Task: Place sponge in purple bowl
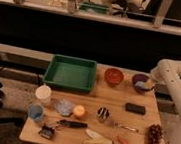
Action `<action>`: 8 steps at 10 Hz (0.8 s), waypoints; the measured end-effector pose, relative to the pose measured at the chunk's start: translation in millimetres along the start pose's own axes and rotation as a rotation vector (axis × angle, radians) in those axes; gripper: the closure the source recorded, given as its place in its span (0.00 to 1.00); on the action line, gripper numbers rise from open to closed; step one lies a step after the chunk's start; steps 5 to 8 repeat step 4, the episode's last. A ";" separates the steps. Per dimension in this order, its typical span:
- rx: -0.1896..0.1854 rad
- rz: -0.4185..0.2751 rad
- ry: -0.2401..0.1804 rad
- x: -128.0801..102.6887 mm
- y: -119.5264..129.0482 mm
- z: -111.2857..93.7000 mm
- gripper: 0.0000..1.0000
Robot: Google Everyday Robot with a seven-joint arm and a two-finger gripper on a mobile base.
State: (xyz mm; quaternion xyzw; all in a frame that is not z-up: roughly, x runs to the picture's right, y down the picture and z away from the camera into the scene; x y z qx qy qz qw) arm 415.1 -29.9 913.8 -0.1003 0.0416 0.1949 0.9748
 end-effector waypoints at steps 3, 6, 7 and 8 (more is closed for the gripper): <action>-0.011 0.004 0.004 3.9 5.4 4.6 0.45; -0.016 0.005 0.005 3.4 7.7 7.9 0.34; -0.016 0.005 0.005 3.4 7.7 7.9 0.34; -0.016 0.005 0.005 3.4 7.7 7.9 0.34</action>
